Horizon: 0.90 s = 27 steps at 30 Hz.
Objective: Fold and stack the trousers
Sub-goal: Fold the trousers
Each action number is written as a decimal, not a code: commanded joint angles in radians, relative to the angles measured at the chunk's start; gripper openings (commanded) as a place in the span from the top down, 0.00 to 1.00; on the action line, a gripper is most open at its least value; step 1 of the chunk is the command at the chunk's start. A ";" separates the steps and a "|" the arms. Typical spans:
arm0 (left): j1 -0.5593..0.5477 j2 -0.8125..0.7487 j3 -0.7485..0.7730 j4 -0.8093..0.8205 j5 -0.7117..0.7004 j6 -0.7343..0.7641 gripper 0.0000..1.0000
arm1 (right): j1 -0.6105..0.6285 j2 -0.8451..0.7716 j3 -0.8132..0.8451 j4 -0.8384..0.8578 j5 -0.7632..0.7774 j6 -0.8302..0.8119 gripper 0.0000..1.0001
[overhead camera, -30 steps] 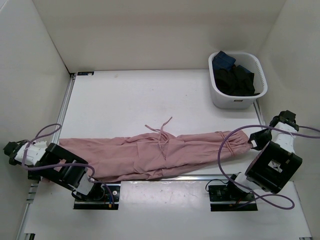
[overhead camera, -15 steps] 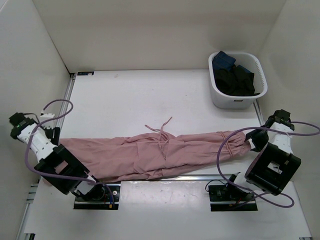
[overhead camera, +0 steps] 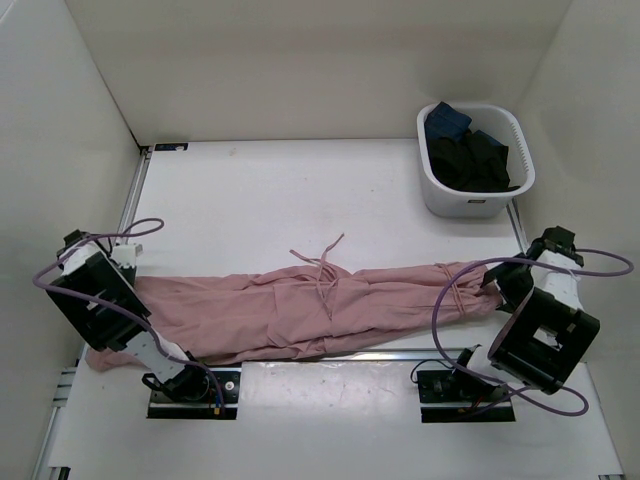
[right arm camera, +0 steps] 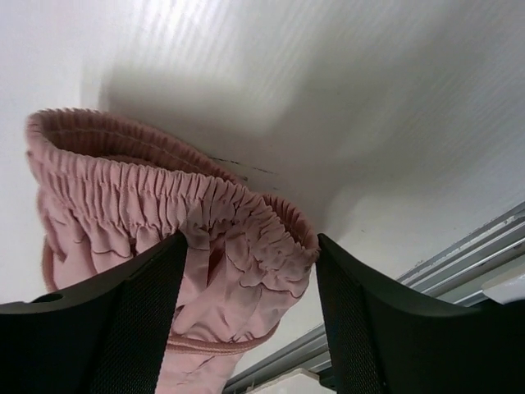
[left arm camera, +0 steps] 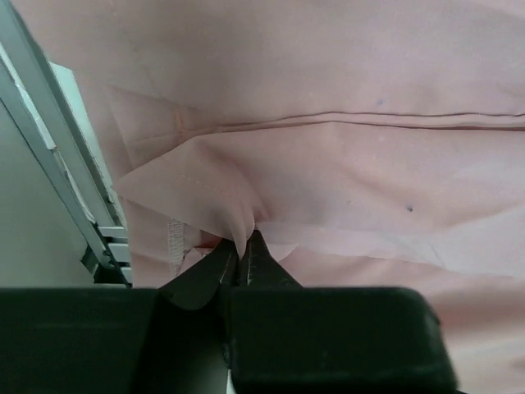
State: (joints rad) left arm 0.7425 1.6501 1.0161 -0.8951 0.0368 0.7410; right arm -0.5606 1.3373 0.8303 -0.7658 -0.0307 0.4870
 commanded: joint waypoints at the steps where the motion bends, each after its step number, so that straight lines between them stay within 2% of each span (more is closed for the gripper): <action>1: -0.003 -0.044 0.054 0.019 0.035 -0.031 0.86 | 0.002 -0.024 -0.040 0.014 -0.021 -0.021 0.31; 3: -0.003 -0.099 0.133 -0.005 0.070 -0.055 0.86 | 0.002 -0.024 -0.062 0.034 0.017 -0.021 0.35; 4: -0.003 -0.117 0.159 -0.014 0.099 -0.071 0.86 | 0.002 -0.024 -0.062 0.034 0.032 -0.021 0.46; 5: -0.003 -0.150 0.198 -0.025 0.109 -0.071 0.86 | 0.002 -0.024 -0.071 0.034 0.047 -0.021 0.58; 6: -0.003 -0.160 0.214 -0.025 0.109 -0.084 0.86 | 0.002 -0.024 -0.071 0.046 0.048 -0.021 0.86; 7: -0.003 -0.161 0.226 -0.025 0.109 -0.094 0.86 | 0.002 -0.014 -0.071 0.046 0.061 -0.021 0.95; 9: -0.003 -0.161 0.239 -0.025 0.094 -0.104 0.86 | 0.002 -0.003 -0.060 0.046 0.075 -0.021 1.00; 15: -0.003 -0.057 0.239 -0.015 0.077 -0.149 0.86 | 0.002 0.037 -0.005 0.056 0.086 -0.030 1.00; 17: -0.003 -0.026 0.248 -0.015 0.077 -0.161 0.84 | 0.002 0.059 0.007 0.056 0.051 -0.041 0.94; 18: -0.003 0.002 0.248 -0.015 0.063 -0.170 0.79 | 0.002 0.081 0.022 0.056 0.031 -0.059 0.86; 19: -0.003 0.014 0.248 -0.015 0.063 -0.170 0.67 | 0.002 0.091 0.036 0.074 0.000 -0.073 0.57; 20: -0.003 0.023 0.248 -0.015 0.054 -0.170 0.58 | 0.002 0.091 0.036 0.074 -0.033 -0.099 0.44; 22: -0.003 0.036 0.248 -0.015 0.043 -0.170 0.40 | 0.002 0.080 0.056 0.088 -0.067 -0.109 0.31; 23: -0.003 0.036 0.248 -0.015 0.028 -0.170 0.33 | 0.002 0.057 0.056 0.088 -0.067 -0.110 0.28; 26: -0.003 0.017 0.248 -0.015 -0.008 -0.170 0.29 | 0.002 -0.019 0.066 0.088 -0.077 -0.120 0.25; 27: -0.003 0.007 0.248 -0.015 -0.035 -0.170 0.26 | 0.002 -0.047 0.055 0.076 -0.065 -0.108 0.13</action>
State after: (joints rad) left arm 0.7353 1.7107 1.2427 -0.9268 0.0555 0.5751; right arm -0.5560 1.3842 0.8490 -0.6979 -0.0692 0.4026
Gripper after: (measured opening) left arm 0.735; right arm 0.826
